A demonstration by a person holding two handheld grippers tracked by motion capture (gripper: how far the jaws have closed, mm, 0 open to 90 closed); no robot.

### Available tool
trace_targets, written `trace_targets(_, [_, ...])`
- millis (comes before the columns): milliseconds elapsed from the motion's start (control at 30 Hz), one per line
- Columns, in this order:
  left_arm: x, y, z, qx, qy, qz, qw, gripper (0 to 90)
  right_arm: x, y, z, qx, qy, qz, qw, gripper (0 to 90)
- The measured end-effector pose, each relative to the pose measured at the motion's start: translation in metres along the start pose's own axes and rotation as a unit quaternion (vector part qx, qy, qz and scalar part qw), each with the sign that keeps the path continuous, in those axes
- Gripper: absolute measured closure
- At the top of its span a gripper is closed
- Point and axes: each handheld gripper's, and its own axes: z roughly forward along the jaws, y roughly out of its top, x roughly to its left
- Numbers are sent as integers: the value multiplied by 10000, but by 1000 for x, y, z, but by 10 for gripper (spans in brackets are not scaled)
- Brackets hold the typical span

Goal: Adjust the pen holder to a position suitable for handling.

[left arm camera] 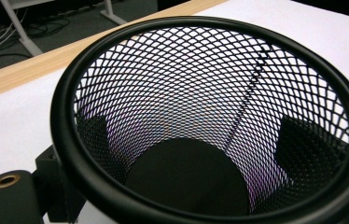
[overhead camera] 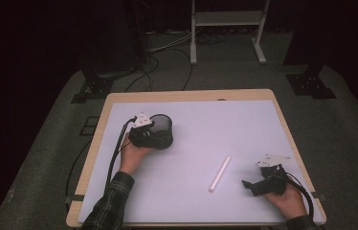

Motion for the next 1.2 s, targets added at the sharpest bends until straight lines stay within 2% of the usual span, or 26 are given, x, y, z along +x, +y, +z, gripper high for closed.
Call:
trace_targets(233, [-10, 4, -8, 52, -105, 128, 9998, 96, 0, 0, 0, 0, 0, 0, 10000, 2])
trace_targets(633, [-24, 0, -21, 87, -226, 253, 9994, 96, 0, 0, 0, 2, -2, 1, 10000, 2])
trace_targets(1200, [-40, -1, -24, 99, -505, 295, 9982, 95, 0, 0, 0, -1, 0, -1, 10000, 2])
